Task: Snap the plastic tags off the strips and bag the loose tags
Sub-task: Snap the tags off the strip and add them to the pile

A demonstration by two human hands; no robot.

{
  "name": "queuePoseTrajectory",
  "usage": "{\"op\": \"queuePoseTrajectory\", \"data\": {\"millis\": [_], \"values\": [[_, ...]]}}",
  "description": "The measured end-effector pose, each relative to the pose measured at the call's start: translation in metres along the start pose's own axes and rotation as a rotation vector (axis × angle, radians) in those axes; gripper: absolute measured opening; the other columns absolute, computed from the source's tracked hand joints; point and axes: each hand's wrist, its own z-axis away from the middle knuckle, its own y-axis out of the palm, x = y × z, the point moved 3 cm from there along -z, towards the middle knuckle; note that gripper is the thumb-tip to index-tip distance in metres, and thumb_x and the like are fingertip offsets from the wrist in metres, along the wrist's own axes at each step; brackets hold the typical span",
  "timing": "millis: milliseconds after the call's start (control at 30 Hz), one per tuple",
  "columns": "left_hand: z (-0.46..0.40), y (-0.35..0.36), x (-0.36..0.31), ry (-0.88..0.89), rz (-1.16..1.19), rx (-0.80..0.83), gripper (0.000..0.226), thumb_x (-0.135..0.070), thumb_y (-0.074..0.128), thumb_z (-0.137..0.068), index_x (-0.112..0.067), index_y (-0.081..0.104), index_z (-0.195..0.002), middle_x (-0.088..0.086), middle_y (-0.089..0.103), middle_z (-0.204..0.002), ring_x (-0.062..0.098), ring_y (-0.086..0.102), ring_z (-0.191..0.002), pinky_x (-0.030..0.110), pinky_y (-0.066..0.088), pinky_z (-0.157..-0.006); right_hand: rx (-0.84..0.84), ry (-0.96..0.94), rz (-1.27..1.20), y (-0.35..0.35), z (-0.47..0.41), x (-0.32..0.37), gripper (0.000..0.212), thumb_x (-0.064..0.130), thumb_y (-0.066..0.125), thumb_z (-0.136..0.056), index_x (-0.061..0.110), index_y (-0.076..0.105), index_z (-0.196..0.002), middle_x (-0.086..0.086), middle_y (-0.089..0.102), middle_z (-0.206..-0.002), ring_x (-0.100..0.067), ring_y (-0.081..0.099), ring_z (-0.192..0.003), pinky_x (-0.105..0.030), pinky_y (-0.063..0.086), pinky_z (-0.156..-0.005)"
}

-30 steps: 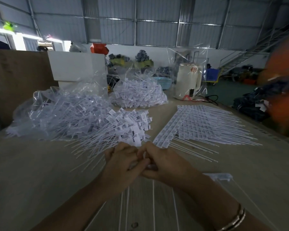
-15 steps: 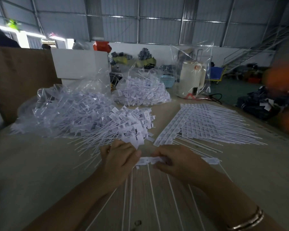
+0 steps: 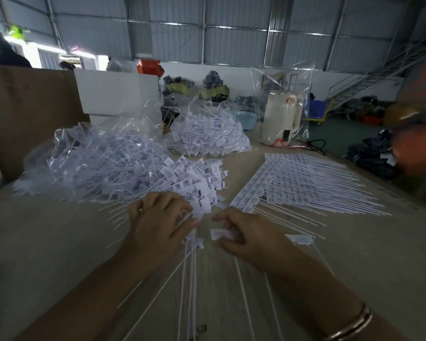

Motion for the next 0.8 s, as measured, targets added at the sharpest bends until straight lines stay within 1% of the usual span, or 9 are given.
{"op": "queuePoseTrajectory", "data": {"millis": [133, 233, 300, 367, 433, 533, 633, 700, 800], "values": [[-0.001, 0.011, -0.023, 0.085, 0.2, 0.084, 0.055, -0.057, 0.031, -0.081, -0.017, 0.069, -0.082, -0.01, 0.057, -0.086, 0.012, 0.048, -0.091, 0.044, 0.038, -0.084, -0.051, -0.087, -0.043, 0.005, -0.005, 0.016, 0.036, 0.029, 0.068, -0.082, 0.014, 0.053, -0.11, 0.007, 0.062, -0.08, -0.002, 0.053, -0.072, -0.012, 0.036, -0.056], [-0.001, 0.017, -0.022, 0.132, 0.167, 0.107, 0.047, -0.053, 0.038, -0.082, -0.018, 0.068, -0.076, -0.017, 0.053, -0.086, 0.013, 0.044, -0.095, 0.046, 0.038, -0.084, -0.02, -0.063, -0.104, 0.002, -0.003, 0.01, 0.037, 0.033, 0.069, -0.082, 0.015, 0.053, -0.111, 0.011, 0.058, -0.083, -0.001, 0.054, -0.076, -0.013, 0.039, -0.062], [0.0, 0.018, -0.018, 0.118, 0.141, 0.084, 0.046, -0.053, 0.036, -0.08, -0.019, 0.067, -0.072, -0.021, 0.051, -0.083, 0.008, 0.041, -0.094, 0.042, 0.033, -0.084, 0.016, -0.025, -0.082, -0.003, 0.0, -0.001, 0.031, 0.036, 0.067, -0.082, 0.022, 0.055, -0.107, 0.018, 0.056, -0.087, 0.002, 0.054, -0.08, -0.011, 0.04, -0.064], [0.0, 0.017, -0.014, 0.076, 0.146, 0.058, 0.052, -0.056, 0.031, -0.077, -0.019, 0.068, -0.072, -0.022, 0.052, -0.082, 0.003, 0.04, -0.093, 0.036, 0.028, -0.084, 0.051, -0.008, -0.002, -0.006, 0.001, -0.011, 0.022, 0.035, 0.066, -0.083, 0.026, 0.057, -0.1, 0.021, 0.053, -0.084, 0.006, 0.05, -0.074, -0.011, 0.035, -0.061], [0.001, 0.017, -0.013, 0.096, 0.154, 0.06, 0.051, -0.055, 0.032, -0.078, -0.018, 0.068, -0.073, -0.022, 0.053, -0.083, 0.005, 0.043, -0.094, 0.042, 0.032, -0.085, 0.063, 0.002, 0.071, -0.004, 0.002, -0.016, 0.017, 0.035, 0.065, -0.084, 0.027, 0.06, -0.098, 0.021, 0.05, -0.076, 0.007, 0.048, -0.067, -0.011, 0.031, -0.057], [0.0, 0.012, -0.013, 0.176, 0.166, -0.006, 0.037, -0.046, 0.042, -0.081, -0.02, 0.065, -0.069, -0.022, 0.055, -0.081, 0.002, 0.041, -0.091, 0.046, 0.036, -0.077, 0.067, 0.025, -0.02, -0.002, 0.001, -0.018, 0.01, 0.032, 0.061, -0.088, 0.026, 0.065, -0.094, 0.021, 0.053, -0.07, 0.007, 0.051, -0.065, -0.01, 0.033, -0.058], [-0.001, 0.001, -0.005, 0.225, 0.196, -0.086, 0.024, -0.039, 0.046, -0.084, -0.025, 0.058, -0.069, -0.019, 0.057, -0.077, 0.004, 0.046, -0.086, 0.046, 0.036, -0.073, 0.06, 0.121, -0.06, -0.016, 0.002, -0.03, 0.016, 0.027, 0.053, -0.094, 0.019, 0.067, -0.09, 0.021, 0.058, -0.069, 0.004, 0.057, -0.065, -0.016, 0.04, -0.061], [-0.001, -0.004, 0.011, 0.195, 0.2, -0.095, 0.021, -0.041, 0.045, -0.084, -0.026, 0.057, -0.074, -0.024, 0.056, -0.08, 0.01, 0.05, -0.089, 0.053, 0.038, -0.074, 0.018, 0.145, -0.056, -0.026, 0.006, -0.037, 0.013, 0.025, 0.056, -0.092, 0.021, 0.068, -0.09, 0.018, 0.061, -0.074, -0.001, 0.06, -0.067, -0.021, 0.044, -0.064], [-0.001, -0.003, 0.023, 0.07, 0.08, 0.011, 0.041, -0.055, 0.035, -0.081, -0.03, 0.067, -0.082, -0.025, 0.054, -0.092, 0.011, 0.05, -0.1, 0.051, 0.036, -0.085, 0.006, 0.1, -0.012, -0.017, 0.008, -0.027, 0.02, 0.034, 0.063, -0.086, 0.028, 0.064, -0.105, 0.014, 0.063, -0.086, 0.0, 0.057, -0.074, -0.019, 0.045, -0.066]]}}
